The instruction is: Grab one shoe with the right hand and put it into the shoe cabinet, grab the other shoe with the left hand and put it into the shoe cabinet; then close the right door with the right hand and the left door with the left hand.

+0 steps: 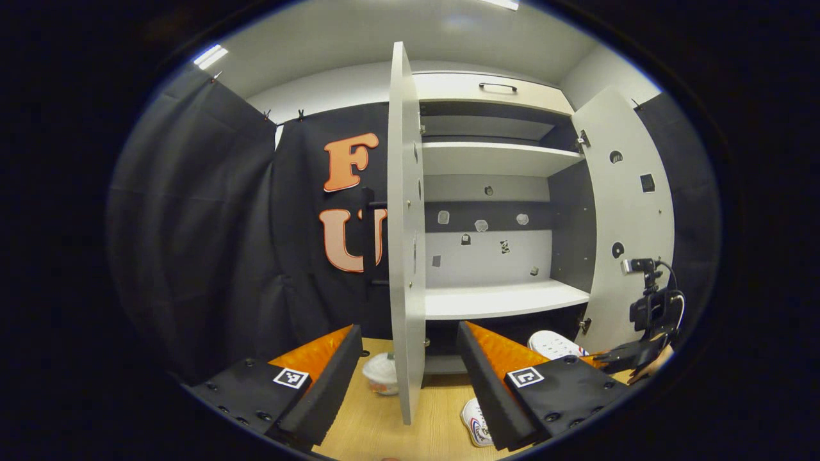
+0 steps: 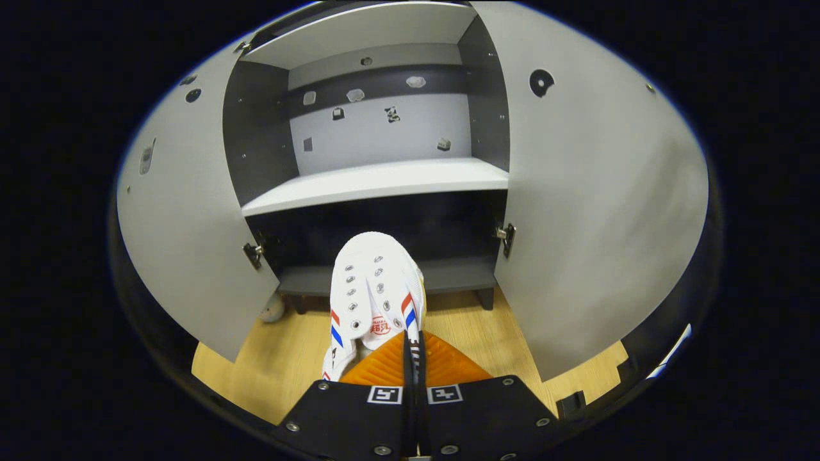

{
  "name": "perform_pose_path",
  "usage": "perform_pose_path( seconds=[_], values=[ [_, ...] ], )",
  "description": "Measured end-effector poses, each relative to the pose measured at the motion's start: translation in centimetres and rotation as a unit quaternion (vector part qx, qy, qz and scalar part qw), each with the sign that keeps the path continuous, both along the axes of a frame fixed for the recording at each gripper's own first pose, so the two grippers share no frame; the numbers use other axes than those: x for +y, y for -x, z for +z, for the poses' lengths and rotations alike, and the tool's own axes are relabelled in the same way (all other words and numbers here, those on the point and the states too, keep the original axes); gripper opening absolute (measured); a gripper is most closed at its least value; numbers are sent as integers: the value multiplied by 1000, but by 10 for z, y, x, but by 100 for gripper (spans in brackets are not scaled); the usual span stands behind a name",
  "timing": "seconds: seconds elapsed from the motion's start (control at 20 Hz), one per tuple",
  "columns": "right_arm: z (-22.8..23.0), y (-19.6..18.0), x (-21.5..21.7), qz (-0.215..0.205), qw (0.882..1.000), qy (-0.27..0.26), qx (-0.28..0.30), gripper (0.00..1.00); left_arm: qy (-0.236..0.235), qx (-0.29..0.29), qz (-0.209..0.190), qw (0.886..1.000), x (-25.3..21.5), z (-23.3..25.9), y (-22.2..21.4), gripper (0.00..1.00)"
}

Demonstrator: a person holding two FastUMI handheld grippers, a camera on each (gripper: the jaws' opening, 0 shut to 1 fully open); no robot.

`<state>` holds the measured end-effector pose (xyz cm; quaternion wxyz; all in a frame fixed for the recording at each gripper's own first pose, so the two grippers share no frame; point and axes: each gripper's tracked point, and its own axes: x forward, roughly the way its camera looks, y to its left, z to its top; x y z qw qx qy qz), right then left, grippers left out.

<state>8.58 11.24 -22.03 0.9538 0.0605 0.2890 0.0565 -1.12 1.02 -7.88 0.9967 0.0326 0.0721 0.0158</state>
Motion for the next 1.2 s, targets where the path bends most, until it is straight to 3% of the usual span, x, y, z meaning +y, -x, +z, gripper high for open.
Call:
perform_pose_path(
  seconds=[0.25,0.5,0.8,1.2],
  values=[
    [65,-11,4,-2,999,-24,-41,0,8,4,1,1000,-1,-9,1,97],
    [112,3,-3,-13,997,-32,-74,0,1,12,4,1000,2,-21,1,97],
    [162,19,-20,-25,997,-24,-73,0,-2,19,13,1000,9,-25,0,97],
    [154,1,-26,-74,996,-36,-35,0,-7,39,34,999,26,-42,6,97]
  ],
)
